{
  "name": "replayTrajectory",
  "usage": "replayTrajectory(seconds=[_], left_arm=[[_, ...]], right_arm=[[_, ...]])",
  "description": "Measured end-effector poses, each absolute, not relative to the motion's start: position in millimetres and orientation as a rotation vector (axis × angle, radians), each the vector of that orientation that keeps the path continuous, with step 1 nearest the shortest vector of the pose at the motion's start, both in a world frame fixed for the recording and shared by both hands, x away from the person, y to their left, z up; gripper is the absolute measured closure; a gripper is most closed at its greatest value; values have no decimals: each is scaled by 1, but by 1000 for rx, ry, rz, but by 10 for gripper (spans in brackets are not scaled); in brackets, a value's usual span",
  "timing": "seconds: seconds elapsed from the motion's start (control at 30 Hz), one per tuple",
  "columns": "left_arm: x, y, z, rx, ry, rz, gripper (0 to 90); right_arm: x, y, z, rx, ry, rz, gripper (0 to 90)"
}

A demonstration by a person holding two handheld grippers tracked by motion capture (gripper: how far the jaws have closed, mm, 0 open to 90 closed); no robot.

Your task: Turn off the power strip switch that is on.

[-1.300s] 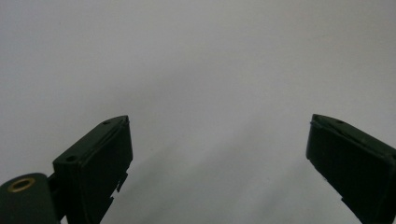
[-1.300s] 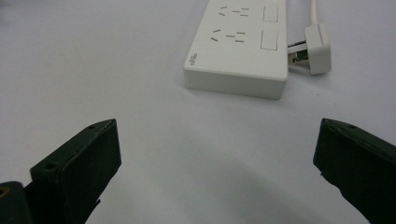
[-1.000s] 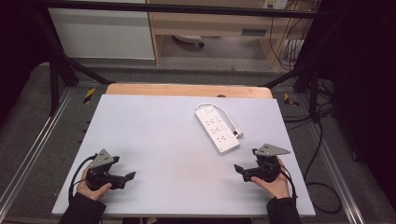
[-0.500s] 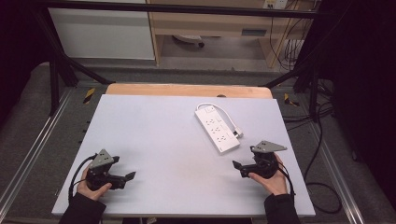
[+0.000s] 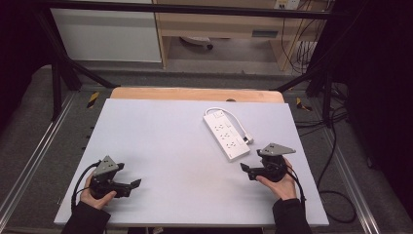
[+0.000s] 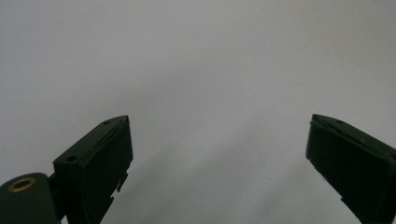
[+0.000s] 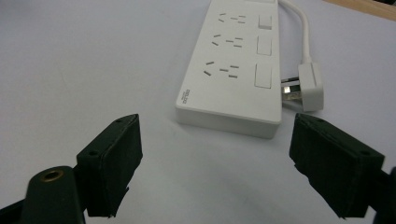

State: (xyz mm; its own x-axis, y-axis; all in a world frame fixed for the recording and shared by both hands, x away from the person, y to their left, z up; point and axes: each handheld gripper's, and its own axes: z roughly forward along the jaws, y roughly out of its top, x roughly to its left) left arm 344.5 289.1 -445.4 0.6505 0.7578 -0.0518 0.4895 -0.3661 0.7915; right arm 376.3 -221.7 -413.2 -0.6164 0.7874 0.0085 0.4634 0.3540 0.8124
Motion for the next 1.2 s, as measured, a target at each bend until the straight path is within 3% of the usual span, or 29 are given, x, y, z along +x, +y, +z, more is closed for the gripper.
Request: replayTrajectory(seconds=[0.6,1.2], left_arm=[[344,290,-445,2038,970,417,71],[344,291,-445,2035,972,421,72]], right_arm=[[389,-211,-409,1109,2214,1165,337],[407,-212,-405,1155,2170,1209,571]])
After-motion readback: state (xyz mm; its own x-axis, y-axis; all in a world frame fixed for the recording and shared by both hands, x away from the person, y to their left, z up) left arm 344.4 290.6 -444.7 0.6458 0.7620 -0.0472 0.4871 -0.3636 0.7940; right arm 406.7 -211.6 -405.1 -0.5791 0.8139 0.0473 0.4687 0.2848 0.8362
